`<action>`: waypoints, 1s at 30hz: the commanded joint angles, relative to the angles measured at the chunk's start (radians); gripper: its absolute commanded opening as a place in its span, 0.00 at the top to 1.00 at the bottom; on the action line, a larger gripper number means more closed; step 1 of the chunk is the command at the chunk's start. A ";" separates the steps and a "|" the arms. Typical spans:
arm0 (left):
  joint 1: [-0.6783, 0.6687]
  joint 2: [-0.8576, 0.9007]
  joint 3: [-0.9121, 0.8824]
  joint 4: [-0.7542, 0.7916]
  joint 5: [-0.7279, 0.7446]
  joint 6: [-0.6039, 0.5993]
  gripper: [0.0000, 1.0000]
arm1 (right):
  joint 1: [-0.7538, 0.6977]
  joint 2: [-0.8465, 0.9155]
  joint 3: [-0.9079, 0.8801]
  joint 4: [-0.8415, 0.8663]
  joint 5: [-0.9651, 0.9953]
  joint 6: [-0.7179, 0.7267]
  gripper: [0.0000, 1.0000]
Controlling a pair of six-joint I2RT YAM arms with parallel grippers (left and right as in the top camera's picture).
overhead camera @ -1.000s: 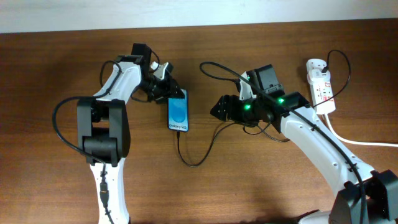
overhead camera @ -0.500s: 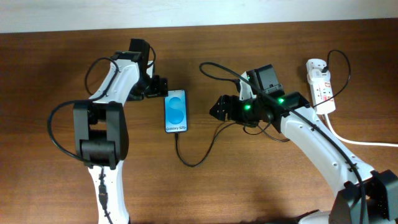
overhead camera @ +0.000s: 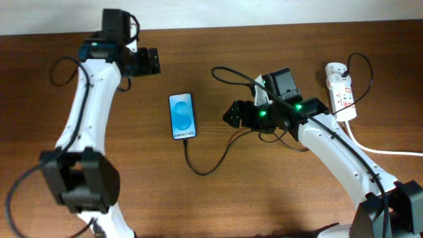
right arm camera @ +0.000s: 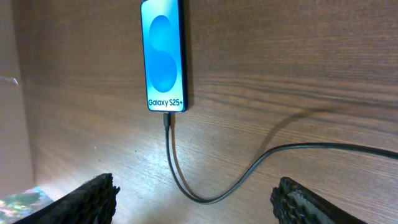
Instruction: Plug charger to phone and switch on socket
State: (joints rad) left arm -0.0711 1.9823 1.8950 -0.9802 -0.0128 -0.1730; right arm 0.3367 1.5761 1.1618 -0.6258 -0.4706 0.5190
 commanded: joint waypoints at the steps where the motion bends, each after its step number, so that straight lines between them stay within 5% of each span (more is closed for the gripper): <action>1: 0.003 -0.140 0.018 0.026 -0.010 0.002 0.01 | -0.003 0.001 0.006 0.002 0.011 -0.014 0.16; 16: 0.003 -0.203 0.017 0.021 -0.010 0.002 0.01 | -0.041 -0.030 0.029 -0.015 0.064 -0.071 0.16; 22: 0.003 -0.203 0.017 0.021 -0.010 0.002 0.01 | -0.503 -0.201 0.418 -0.534 0.065 -0.233 0.11; 26: 0.002 -0.203 0.017 0.021 -0.010 0.002 0.01 | -0.869 -0.189 0.471 -0.531 0.064 -0.248 0.03; 30: 0.002 -0.203 0.017 0.021 -0.010 0.002 0.01 | -1.068 -0.038 0.471 -0.395 0.080 -0.257 0.02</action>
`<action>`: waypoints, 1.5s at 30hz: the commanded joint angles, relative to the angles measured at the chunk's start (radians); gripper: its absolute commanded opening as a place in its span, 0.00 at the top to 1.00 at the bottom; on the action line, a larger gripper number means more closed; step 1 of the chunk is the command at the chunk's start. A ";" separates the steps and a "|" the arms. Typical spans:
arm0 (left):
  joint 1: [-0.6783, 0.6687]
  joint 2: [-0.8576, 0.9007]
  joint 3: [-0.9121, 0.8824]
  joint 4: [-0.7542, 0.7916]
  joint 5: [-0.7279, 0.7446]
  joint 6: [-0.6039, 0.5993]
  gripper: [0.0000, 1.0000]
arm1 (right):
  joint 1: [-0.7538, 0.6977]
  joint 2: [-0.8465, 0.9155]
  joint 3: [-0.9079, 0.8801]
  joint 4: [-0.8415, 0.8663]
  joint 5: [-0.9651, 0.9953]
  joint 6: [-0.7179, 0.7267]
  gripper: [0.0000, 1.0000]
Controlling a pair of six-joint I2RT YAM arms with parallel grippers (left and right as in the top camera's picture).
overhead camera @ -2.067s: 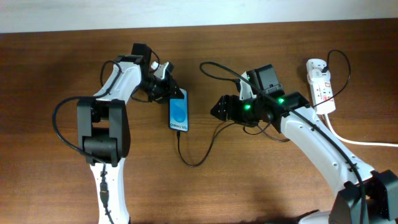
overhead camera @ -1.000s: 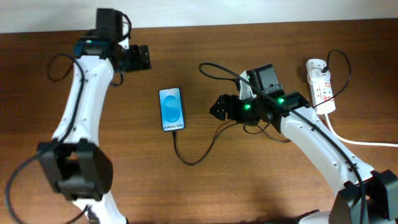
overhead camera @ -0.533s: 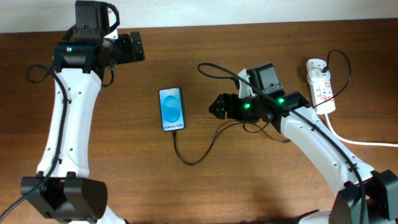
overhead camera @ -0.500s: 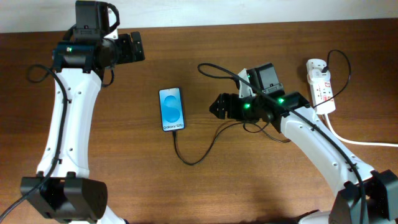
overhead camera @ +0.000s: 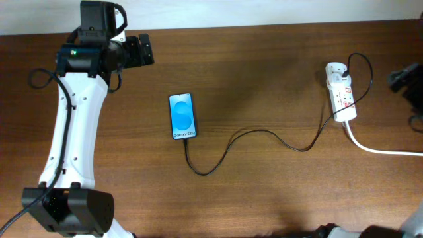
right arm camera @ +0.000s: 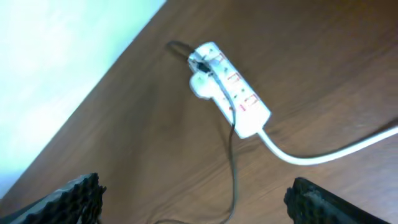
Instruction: Plug charger to phone and switch on socket
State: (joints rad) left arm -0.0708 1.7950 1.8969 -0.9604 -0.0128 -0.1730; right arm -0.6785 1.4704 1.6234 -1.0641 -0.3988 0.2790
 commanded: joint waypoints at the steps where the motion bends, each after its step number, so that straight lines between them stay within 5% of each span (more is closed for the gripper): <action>1: 0.002 -0.016 0.015 0.002 -0.010 0.002 0.01 | -0.063 0.117 0.010 0.096 0.007 -0.003 0.02; 13: 0.002 -0.016 0.015 0.002 -0.010 0.002 0.00 | 0.013 0.576 0.010 0.399 0.049 -0.066 0.01; 20: 0.002 -0.016 0.015 0.002 -0.010 0.002 0.01 | 0.131 0.654 0.005 0.399 0.236 -0.092 0.01; 45: 0.002 -0.016 0.015 0.002 -0.010 0.002 0.01 | 0.161 0.799 0.003 0.388 0.118 -0.053 0.01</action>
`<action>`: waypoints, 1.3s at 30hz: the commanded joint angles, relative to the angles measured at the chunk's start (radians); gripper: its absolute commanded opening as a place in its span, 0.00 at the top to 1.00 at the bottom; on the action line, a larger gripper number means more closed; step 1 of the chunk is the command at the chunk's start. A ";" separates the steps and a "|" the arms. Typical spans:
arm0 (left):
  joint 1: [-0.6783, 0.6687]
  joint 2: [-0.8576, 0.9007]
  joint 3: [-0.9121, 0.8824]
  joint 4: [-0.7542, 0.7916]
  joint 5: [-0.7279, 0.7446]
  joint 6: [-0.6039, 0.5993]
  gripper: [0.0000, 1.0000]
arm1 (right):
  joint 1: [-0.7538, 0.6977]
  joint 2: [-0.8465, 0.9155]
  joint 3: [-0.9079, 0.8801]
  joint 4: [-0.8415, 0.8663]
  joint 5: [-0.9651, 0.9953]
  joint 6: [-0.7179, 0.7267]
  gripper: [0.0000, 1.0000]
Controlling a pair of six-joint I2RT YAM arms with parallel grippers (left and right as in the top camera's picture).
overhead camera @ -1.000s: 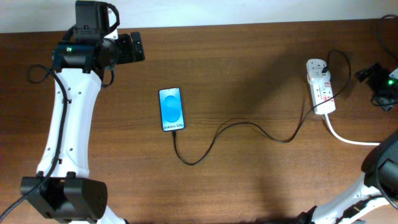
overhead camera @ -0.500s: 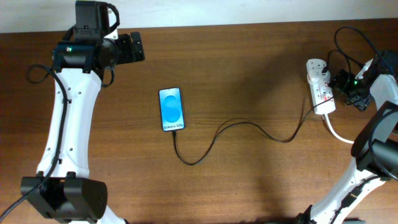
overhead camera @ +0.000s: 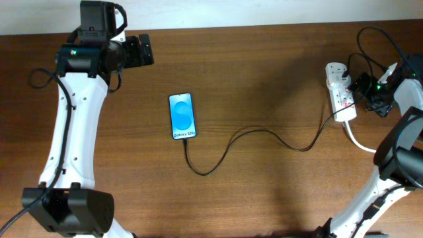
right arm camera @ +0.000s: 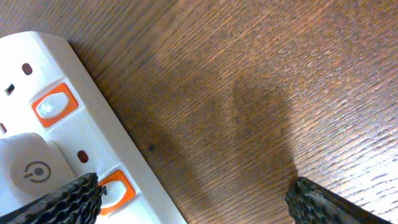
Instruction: Plug charger to phone and switch on socket
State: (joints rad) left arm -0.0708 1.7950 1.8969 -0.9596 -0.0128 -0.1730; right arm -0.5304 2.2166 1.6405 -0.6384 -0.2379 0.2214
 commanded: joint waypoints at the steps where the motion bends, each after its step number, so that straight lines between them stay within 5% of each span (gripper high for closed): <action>1: 0.002 -0.016 0.015 0.001 -0.010 0.002 0.01 | 0.013 0.053 -0.014 -0.043 -0.043 0.005 0.01; 16: 0.004 -0.016 0.015 0.000 -0.010 0.002 0.01 | -0.104 -0.005 0.014 -0.071 -0.095 0.034 0.02; 27: 0.004 -0.016 0.015 -0.001 -0.010 0.002 0.01 | 0.041 0.024 0.012 -0.040 0.090 0.019 0.02; 39: 0.004 -0.016 0.015 0.000 -0.010 0.002 0.01 | 0.048 0.036 -0.014 -0.081 -0.003 0.011 0.01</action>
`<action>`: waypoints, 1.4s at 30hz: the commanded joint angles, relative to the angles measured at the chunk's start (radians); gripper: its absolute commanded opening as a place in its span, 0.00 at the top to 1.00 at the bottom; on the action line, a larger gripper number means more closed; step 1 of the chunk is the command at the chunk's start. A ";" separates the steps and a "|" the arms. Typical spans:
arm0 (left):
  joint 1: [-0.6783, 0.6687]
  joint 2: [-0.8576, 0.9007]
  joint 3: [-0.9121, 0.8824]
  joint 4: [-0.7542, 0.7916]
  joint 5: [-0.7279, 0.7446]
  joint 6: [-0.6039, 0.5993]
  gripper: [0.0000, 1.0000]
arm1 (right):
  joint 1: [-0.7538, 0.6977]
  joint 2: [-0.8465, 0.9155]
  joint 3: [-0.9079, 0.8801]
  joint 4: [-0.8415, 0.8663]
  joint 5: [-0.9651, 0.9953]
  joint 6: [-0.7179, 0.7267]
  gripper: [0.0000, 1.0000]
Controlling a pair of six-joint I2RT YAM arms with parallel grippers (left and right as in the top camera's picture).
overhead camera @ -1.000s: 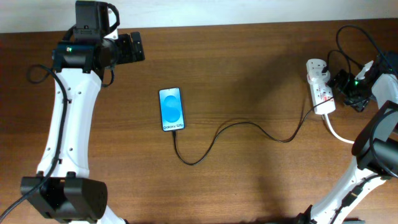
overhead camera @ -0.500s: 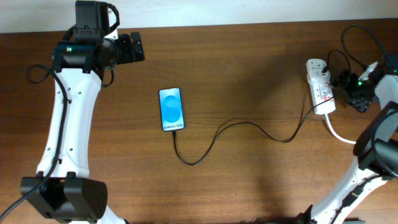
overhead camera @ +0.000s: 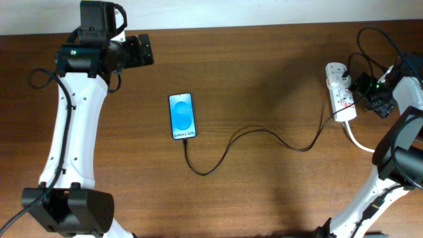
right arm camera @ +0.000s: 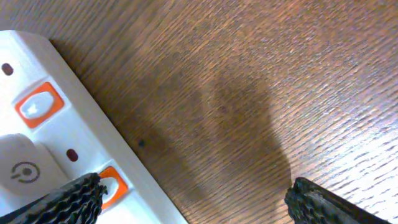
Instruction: Plug charger to phone and switch on socket
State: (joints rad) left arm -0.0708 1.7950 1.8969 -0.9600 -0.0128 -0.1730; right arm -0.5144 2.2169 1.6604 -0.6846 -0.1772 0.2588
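The phone (overhead camera: 182,116) lies face up with a lit blue screen, and a black cable (overhead camera: 251,134) runs from its lower end to the white power strip (overhead camera: 340,92) at the far right. My right gripper (overhead camera: 370,94) sits low beside the strip's right edge. In the right wrist view it is open (right arm camera: 193,205). Its left fingertip (right arm camera: 71,202) overlaps one orange switch (right arm camera: 113,182), and the right fingertip (right arm camera: 329,205) is over bare wood. A second orange switch (right arm camera: 38,104) and the white charger plug (right arm camera: 22,171) also show. My left gripper (overhead camera: 142,51) hangs at the back left, far from the phone.
The strip's thick white mains lead (overhead camera: 377,149) runs off to the right edge. The table's back edge (overhead camera: 264,25) meets a white wall. The black cable makes a loose loop in front of the phone (overhead camera: 201,168).
The right gripper has shifted slightly beside the strip. In the wrist view the strip sits a little further left, and the left fingertip now overlaps the lower orange switch. The left arm is unchanged.
My right gripper first hovered open near the phone, whose cable was plugged in. Then it was off at the right edge, looking down on the power strip from high up. After that it was low beside the strip's switches, where it still is, slightly shifted.
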 commanded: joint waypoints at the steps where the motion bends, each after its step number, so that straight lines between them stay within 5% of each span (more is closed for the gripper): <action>1: 0.004 -0.016 0.015 0.000 -0.010 0.002 0.01 | 0.032 0.036 -0.034 -0.038 -0.079 -0.033 0.01; 9: 0.003 -0.016 0.015 0.000 -0.010 0.002 0.01 | -0.015 0.027 0.019 -0.054 -0.073 -0.040 0.02; 17: 0.003 -0.016 0.015 0.000 -0.010 0.002 0.01 | -0.218 -0.192 0.552 -0.525 -0.154 -0.015 0.02; 24: 0.003 -0.016 0.015 0.000 -0.010 0.002 0.01 | 0.135 -0.614 0.564 -0.658 -0.256 -0.107 0.02; 32: 0.003 -0.016 0.015 0.000 -0.010 0.002 0.01 | 0.454 -0.640 0.563 -0.776 -0.193 -0.132 0.01; 42: 0.003 -0.016 0.015 0.000 -0.010 0.002 0.01 | 0.560 -0.640 0.563 -0.842 -0.204 -0.120 0.02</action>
State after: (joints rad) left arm -0.0708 1.7950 1.8973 -0.9600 -0.0128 -0.1730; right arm 0.0380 1.5829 2.2158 -1.5238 -0.3763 0.1329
